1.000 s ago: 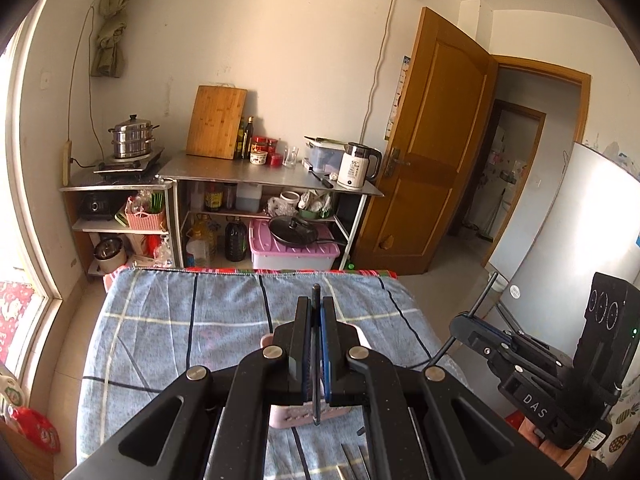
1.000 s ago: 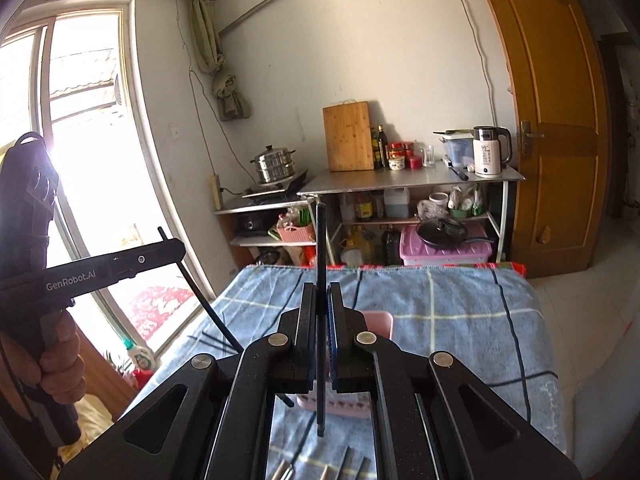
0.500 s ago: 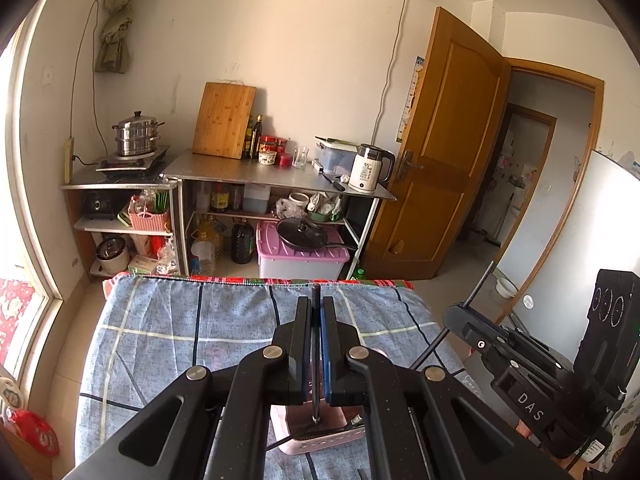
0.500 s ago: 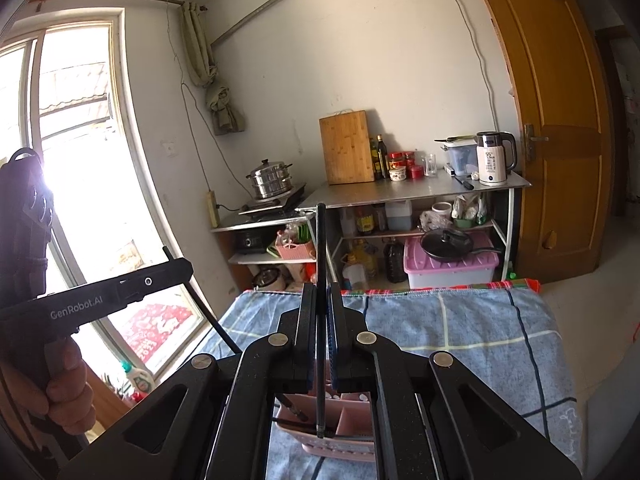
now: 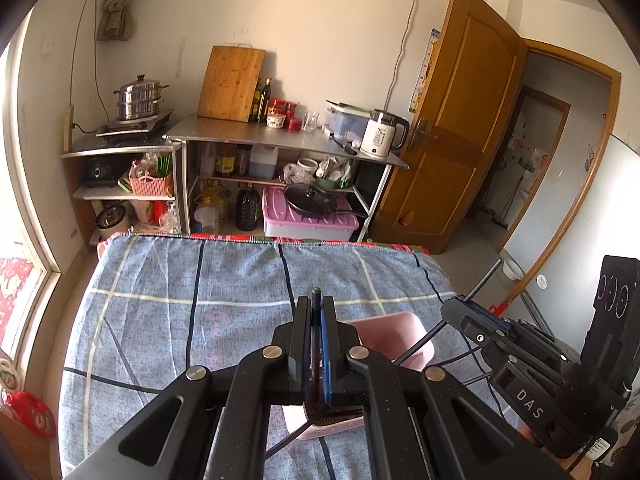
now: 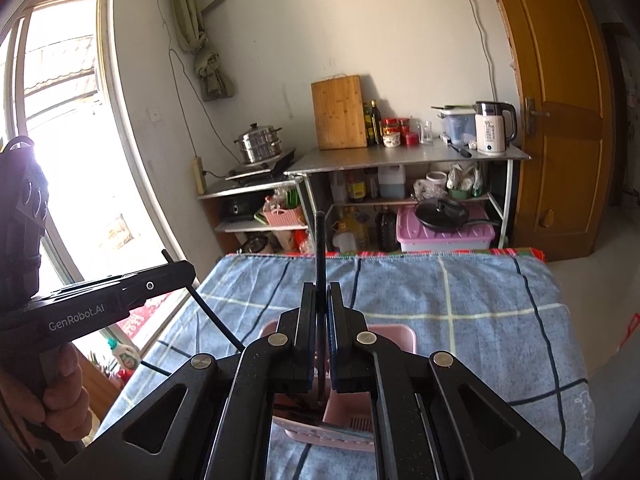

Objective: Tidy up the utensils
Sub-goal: 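Lower the chopsticks into the basket compartments and open both tools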

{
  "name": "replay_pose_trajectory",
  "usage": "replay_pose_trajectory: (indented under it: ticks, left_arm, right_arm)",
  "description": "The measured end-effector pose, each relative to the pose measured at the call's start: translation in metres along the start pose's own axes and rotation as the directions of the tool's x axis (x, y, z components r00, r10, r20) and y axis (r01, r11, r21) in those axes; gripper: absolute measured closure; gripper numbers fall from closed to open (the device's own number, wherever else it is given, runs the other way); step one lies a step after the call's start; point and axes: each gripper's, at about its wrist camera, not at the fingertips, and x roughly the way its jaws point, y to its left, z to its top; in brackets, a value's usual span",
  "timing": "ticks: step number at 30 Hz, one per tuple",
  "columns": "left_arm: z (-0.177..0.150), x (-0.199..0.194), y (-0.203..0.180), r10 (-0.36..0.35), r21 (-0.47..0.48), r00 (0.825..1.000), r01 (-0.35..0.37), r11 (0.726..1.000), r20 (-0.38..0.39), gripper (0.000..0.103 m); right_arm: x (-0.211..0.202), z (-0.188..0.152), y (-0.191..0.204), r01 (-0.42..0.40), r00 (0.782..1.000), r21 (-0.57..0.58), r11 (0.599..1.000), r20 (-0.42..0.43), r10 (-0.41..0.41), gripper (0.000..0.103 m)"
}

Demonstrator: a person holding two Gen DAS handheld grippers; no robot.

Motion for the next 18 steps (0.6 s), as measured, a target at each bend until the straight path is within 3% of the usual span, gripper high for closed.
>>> replay_pose_trajectory:
  ticks: [7, 9, 18]
  left_arm:
    - [-0.008, 0.006, 0.003, 0.017, 0.007, 1.0, -0.017, 1.0, -0.019, 0.099]
    - [-0.008, 0.002, 0.003, 0.022, 0.01, 1.0, -0.022, 1.0, -0.007, 0.098]
    - [-0.013, -0.045, 0.0, 0.033, 0.011, 0.996, -0.034, 0.999, 0.081, 0.089]
  right_arm:
    - [0.007, -0.01, -0.005, -0.017, 0.998, 0.001, 1.0, -0.066, 0.017, 0.097]
    - [0.002, -0.009, -0.006, -0.011, 0.998, -0.002, 1.0, -0.058, 0.011, 0.092]
    - [-0.038, -0.008, -0.012, -0.004, 1.0, 0.001, 1.0, -0.005, 0.004, 0.09]
